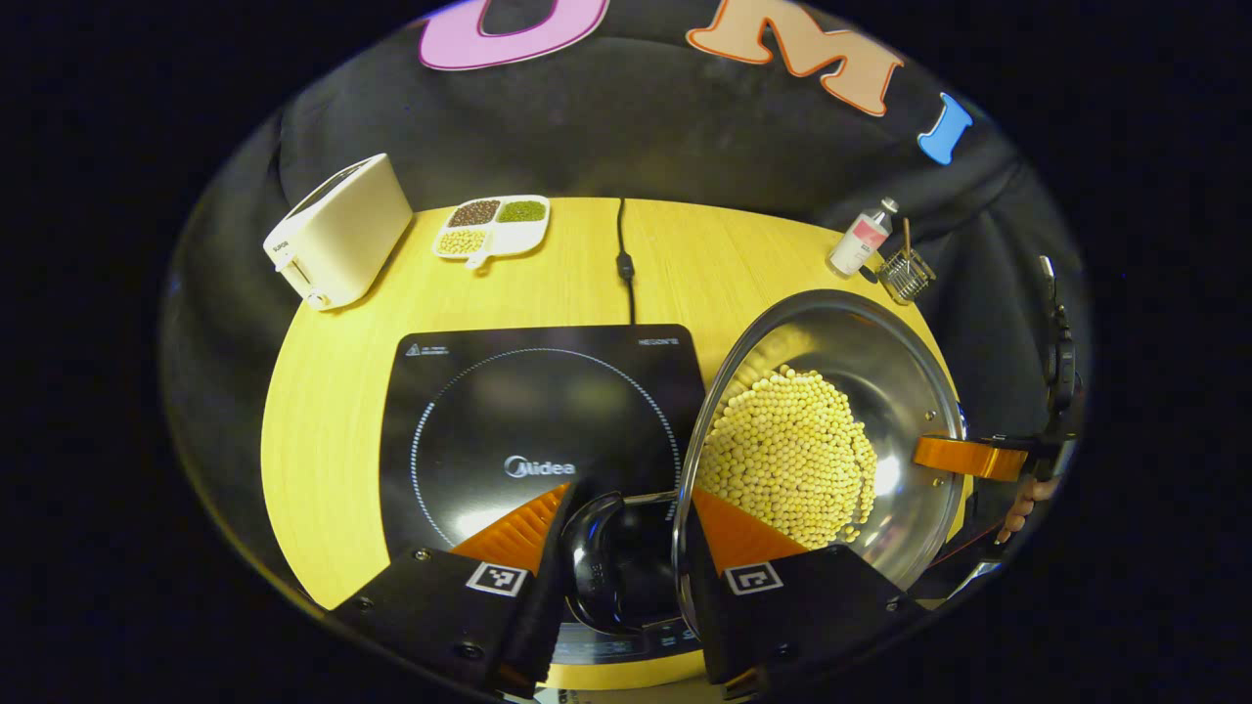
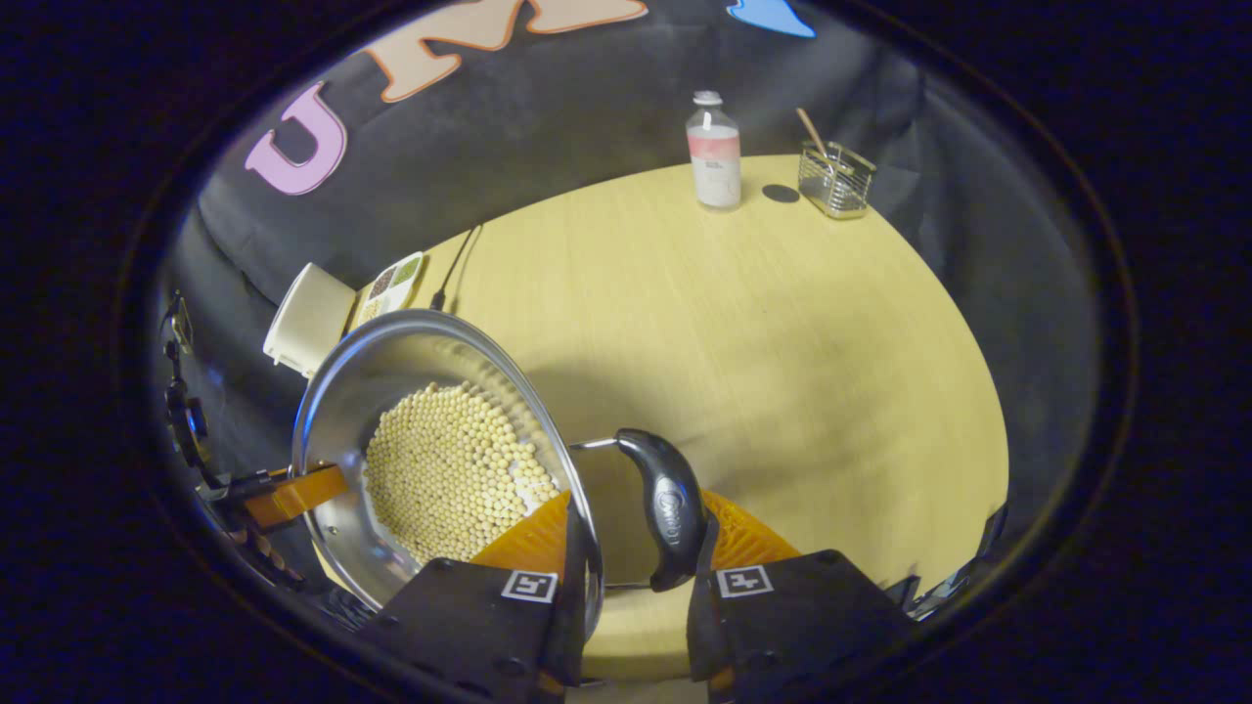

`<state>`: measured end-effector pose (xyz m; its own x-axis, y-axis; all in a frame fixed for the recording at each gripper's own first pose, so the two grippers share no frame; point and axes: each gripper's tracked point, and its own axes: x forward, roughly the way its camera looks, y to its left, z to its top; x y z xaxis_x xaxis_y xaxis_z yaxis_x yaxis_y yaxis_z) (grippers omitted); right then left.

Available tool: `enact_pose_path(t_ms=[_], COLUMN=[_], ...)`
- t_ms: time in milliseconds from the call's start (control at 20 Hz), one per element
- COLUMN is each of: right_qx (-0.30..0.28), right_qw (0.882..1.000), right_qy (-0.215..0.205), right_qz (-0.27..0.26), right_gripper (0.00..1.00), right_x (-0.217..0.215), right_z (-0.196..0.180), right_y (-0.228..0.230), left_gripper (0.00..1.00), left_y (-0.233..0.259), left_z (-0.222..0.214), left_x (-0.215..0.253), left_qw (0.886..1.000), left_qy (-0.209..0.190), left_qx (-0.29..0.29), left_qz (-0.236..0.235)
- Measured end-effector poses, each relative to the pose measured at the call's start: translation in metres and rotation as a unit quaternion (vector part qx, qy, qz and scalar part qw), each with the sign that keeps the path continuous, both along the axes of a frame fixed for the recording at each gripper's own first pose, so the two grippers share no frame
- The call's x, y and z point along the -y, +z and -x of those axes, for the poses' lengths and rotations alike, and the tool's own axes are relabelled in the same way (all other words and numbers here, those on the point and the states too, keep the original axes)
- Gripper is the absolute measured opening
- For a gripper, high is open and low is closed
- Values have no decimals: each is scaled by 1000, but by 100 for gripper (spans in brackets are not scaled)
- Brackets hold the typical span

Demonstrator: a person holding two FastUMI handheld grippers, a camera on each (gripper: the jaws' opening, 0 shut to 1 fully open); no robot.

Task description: First push the handle of the pot to place it horizontally, then grasp the pot with both hands and set it on the induction cooktop.

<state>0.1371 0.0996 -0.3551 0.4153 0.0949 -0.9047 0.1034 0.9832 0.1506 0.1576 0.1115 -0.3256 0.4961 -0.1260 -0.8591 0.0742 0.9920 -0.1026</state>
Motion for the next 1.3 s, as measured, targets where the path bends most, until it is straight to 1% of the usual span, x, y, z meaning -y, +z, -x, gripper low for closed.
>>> enact_pose_path(t_ms=[50, 100, 150, 200, 300, 350, 400, 500, 700, 800, 900, 950, 1000, 1100, 1300], right_qx=[2, 2, 2, 5, 11, 14, 17, 20, 10, 3, 4, 2, 1, 1, 3], right_qw=[1000, 1000, 1000, 1000, 999, 999, 999, 999, 999, 999, 999, 999, 999, 999, 999], right_qy=[-3, -9, -14, -15, -15, -15, -12, -5, 10, 13, 11, 10, 7, -2, -8], right_qz=[3, 5, 9, 16, 26, 30, 35, 44, 51, 49, 46, 44, 43, 42, 43], right_gripper=[36, 36, 44, 44, 44, 44, 44, 44, 44, 44, 44, 40, 44, 44, 44], right_x=[-12, -22, -32, -43, -60, -68, -76, -92, -121, -135, -144, -149, -157, -162, -171], right_z=[1, 1, 2, 3, 4, 2, 1, -2, -2, -2, -4, -7, -10, -14, -16], right_y=[1, 2, 2, 3, 6, 8, 7, 7, -2, -9, -13, -17, -18, -21, -24], left_gripper=[59, 58, 59, 58, 59, 58, 58, 59, 59, 58, 58, 59, 58, 58, 58], left_y=[1, 0, -3, -3, -4, -4, -4, -7, -17, -21, -21, -21, -21, -23, -22], left_z=[-5, -7, -7, -8, -14, -14, -15, -16, -10, -10, -17, -20, -24, -30, -39], left_x=[-12, -23, -33, -42, -56, -64, -71, -85, -114, -129, -141, -147, -151, -157, -165], left_qw=[1000, 1000, 1000, 1000, 1000, 999, 999, 999, 1000, 1000, 1000, 1000, 999, 999, 998], left_qy=[-6, -11, -15, -16, -22, -23, -22, -18, -3, -2, -9, -16, -21, -27, -32], left_qx=[9, 10, 12, 8, 18, 22, 26, 31, 20, 17, 25, 26, 28, 30, 49], left_qz=[1, 1, 3, 6, 11, 13, 15, 20, 24, 18, 8, -1, -7, -11, -20])
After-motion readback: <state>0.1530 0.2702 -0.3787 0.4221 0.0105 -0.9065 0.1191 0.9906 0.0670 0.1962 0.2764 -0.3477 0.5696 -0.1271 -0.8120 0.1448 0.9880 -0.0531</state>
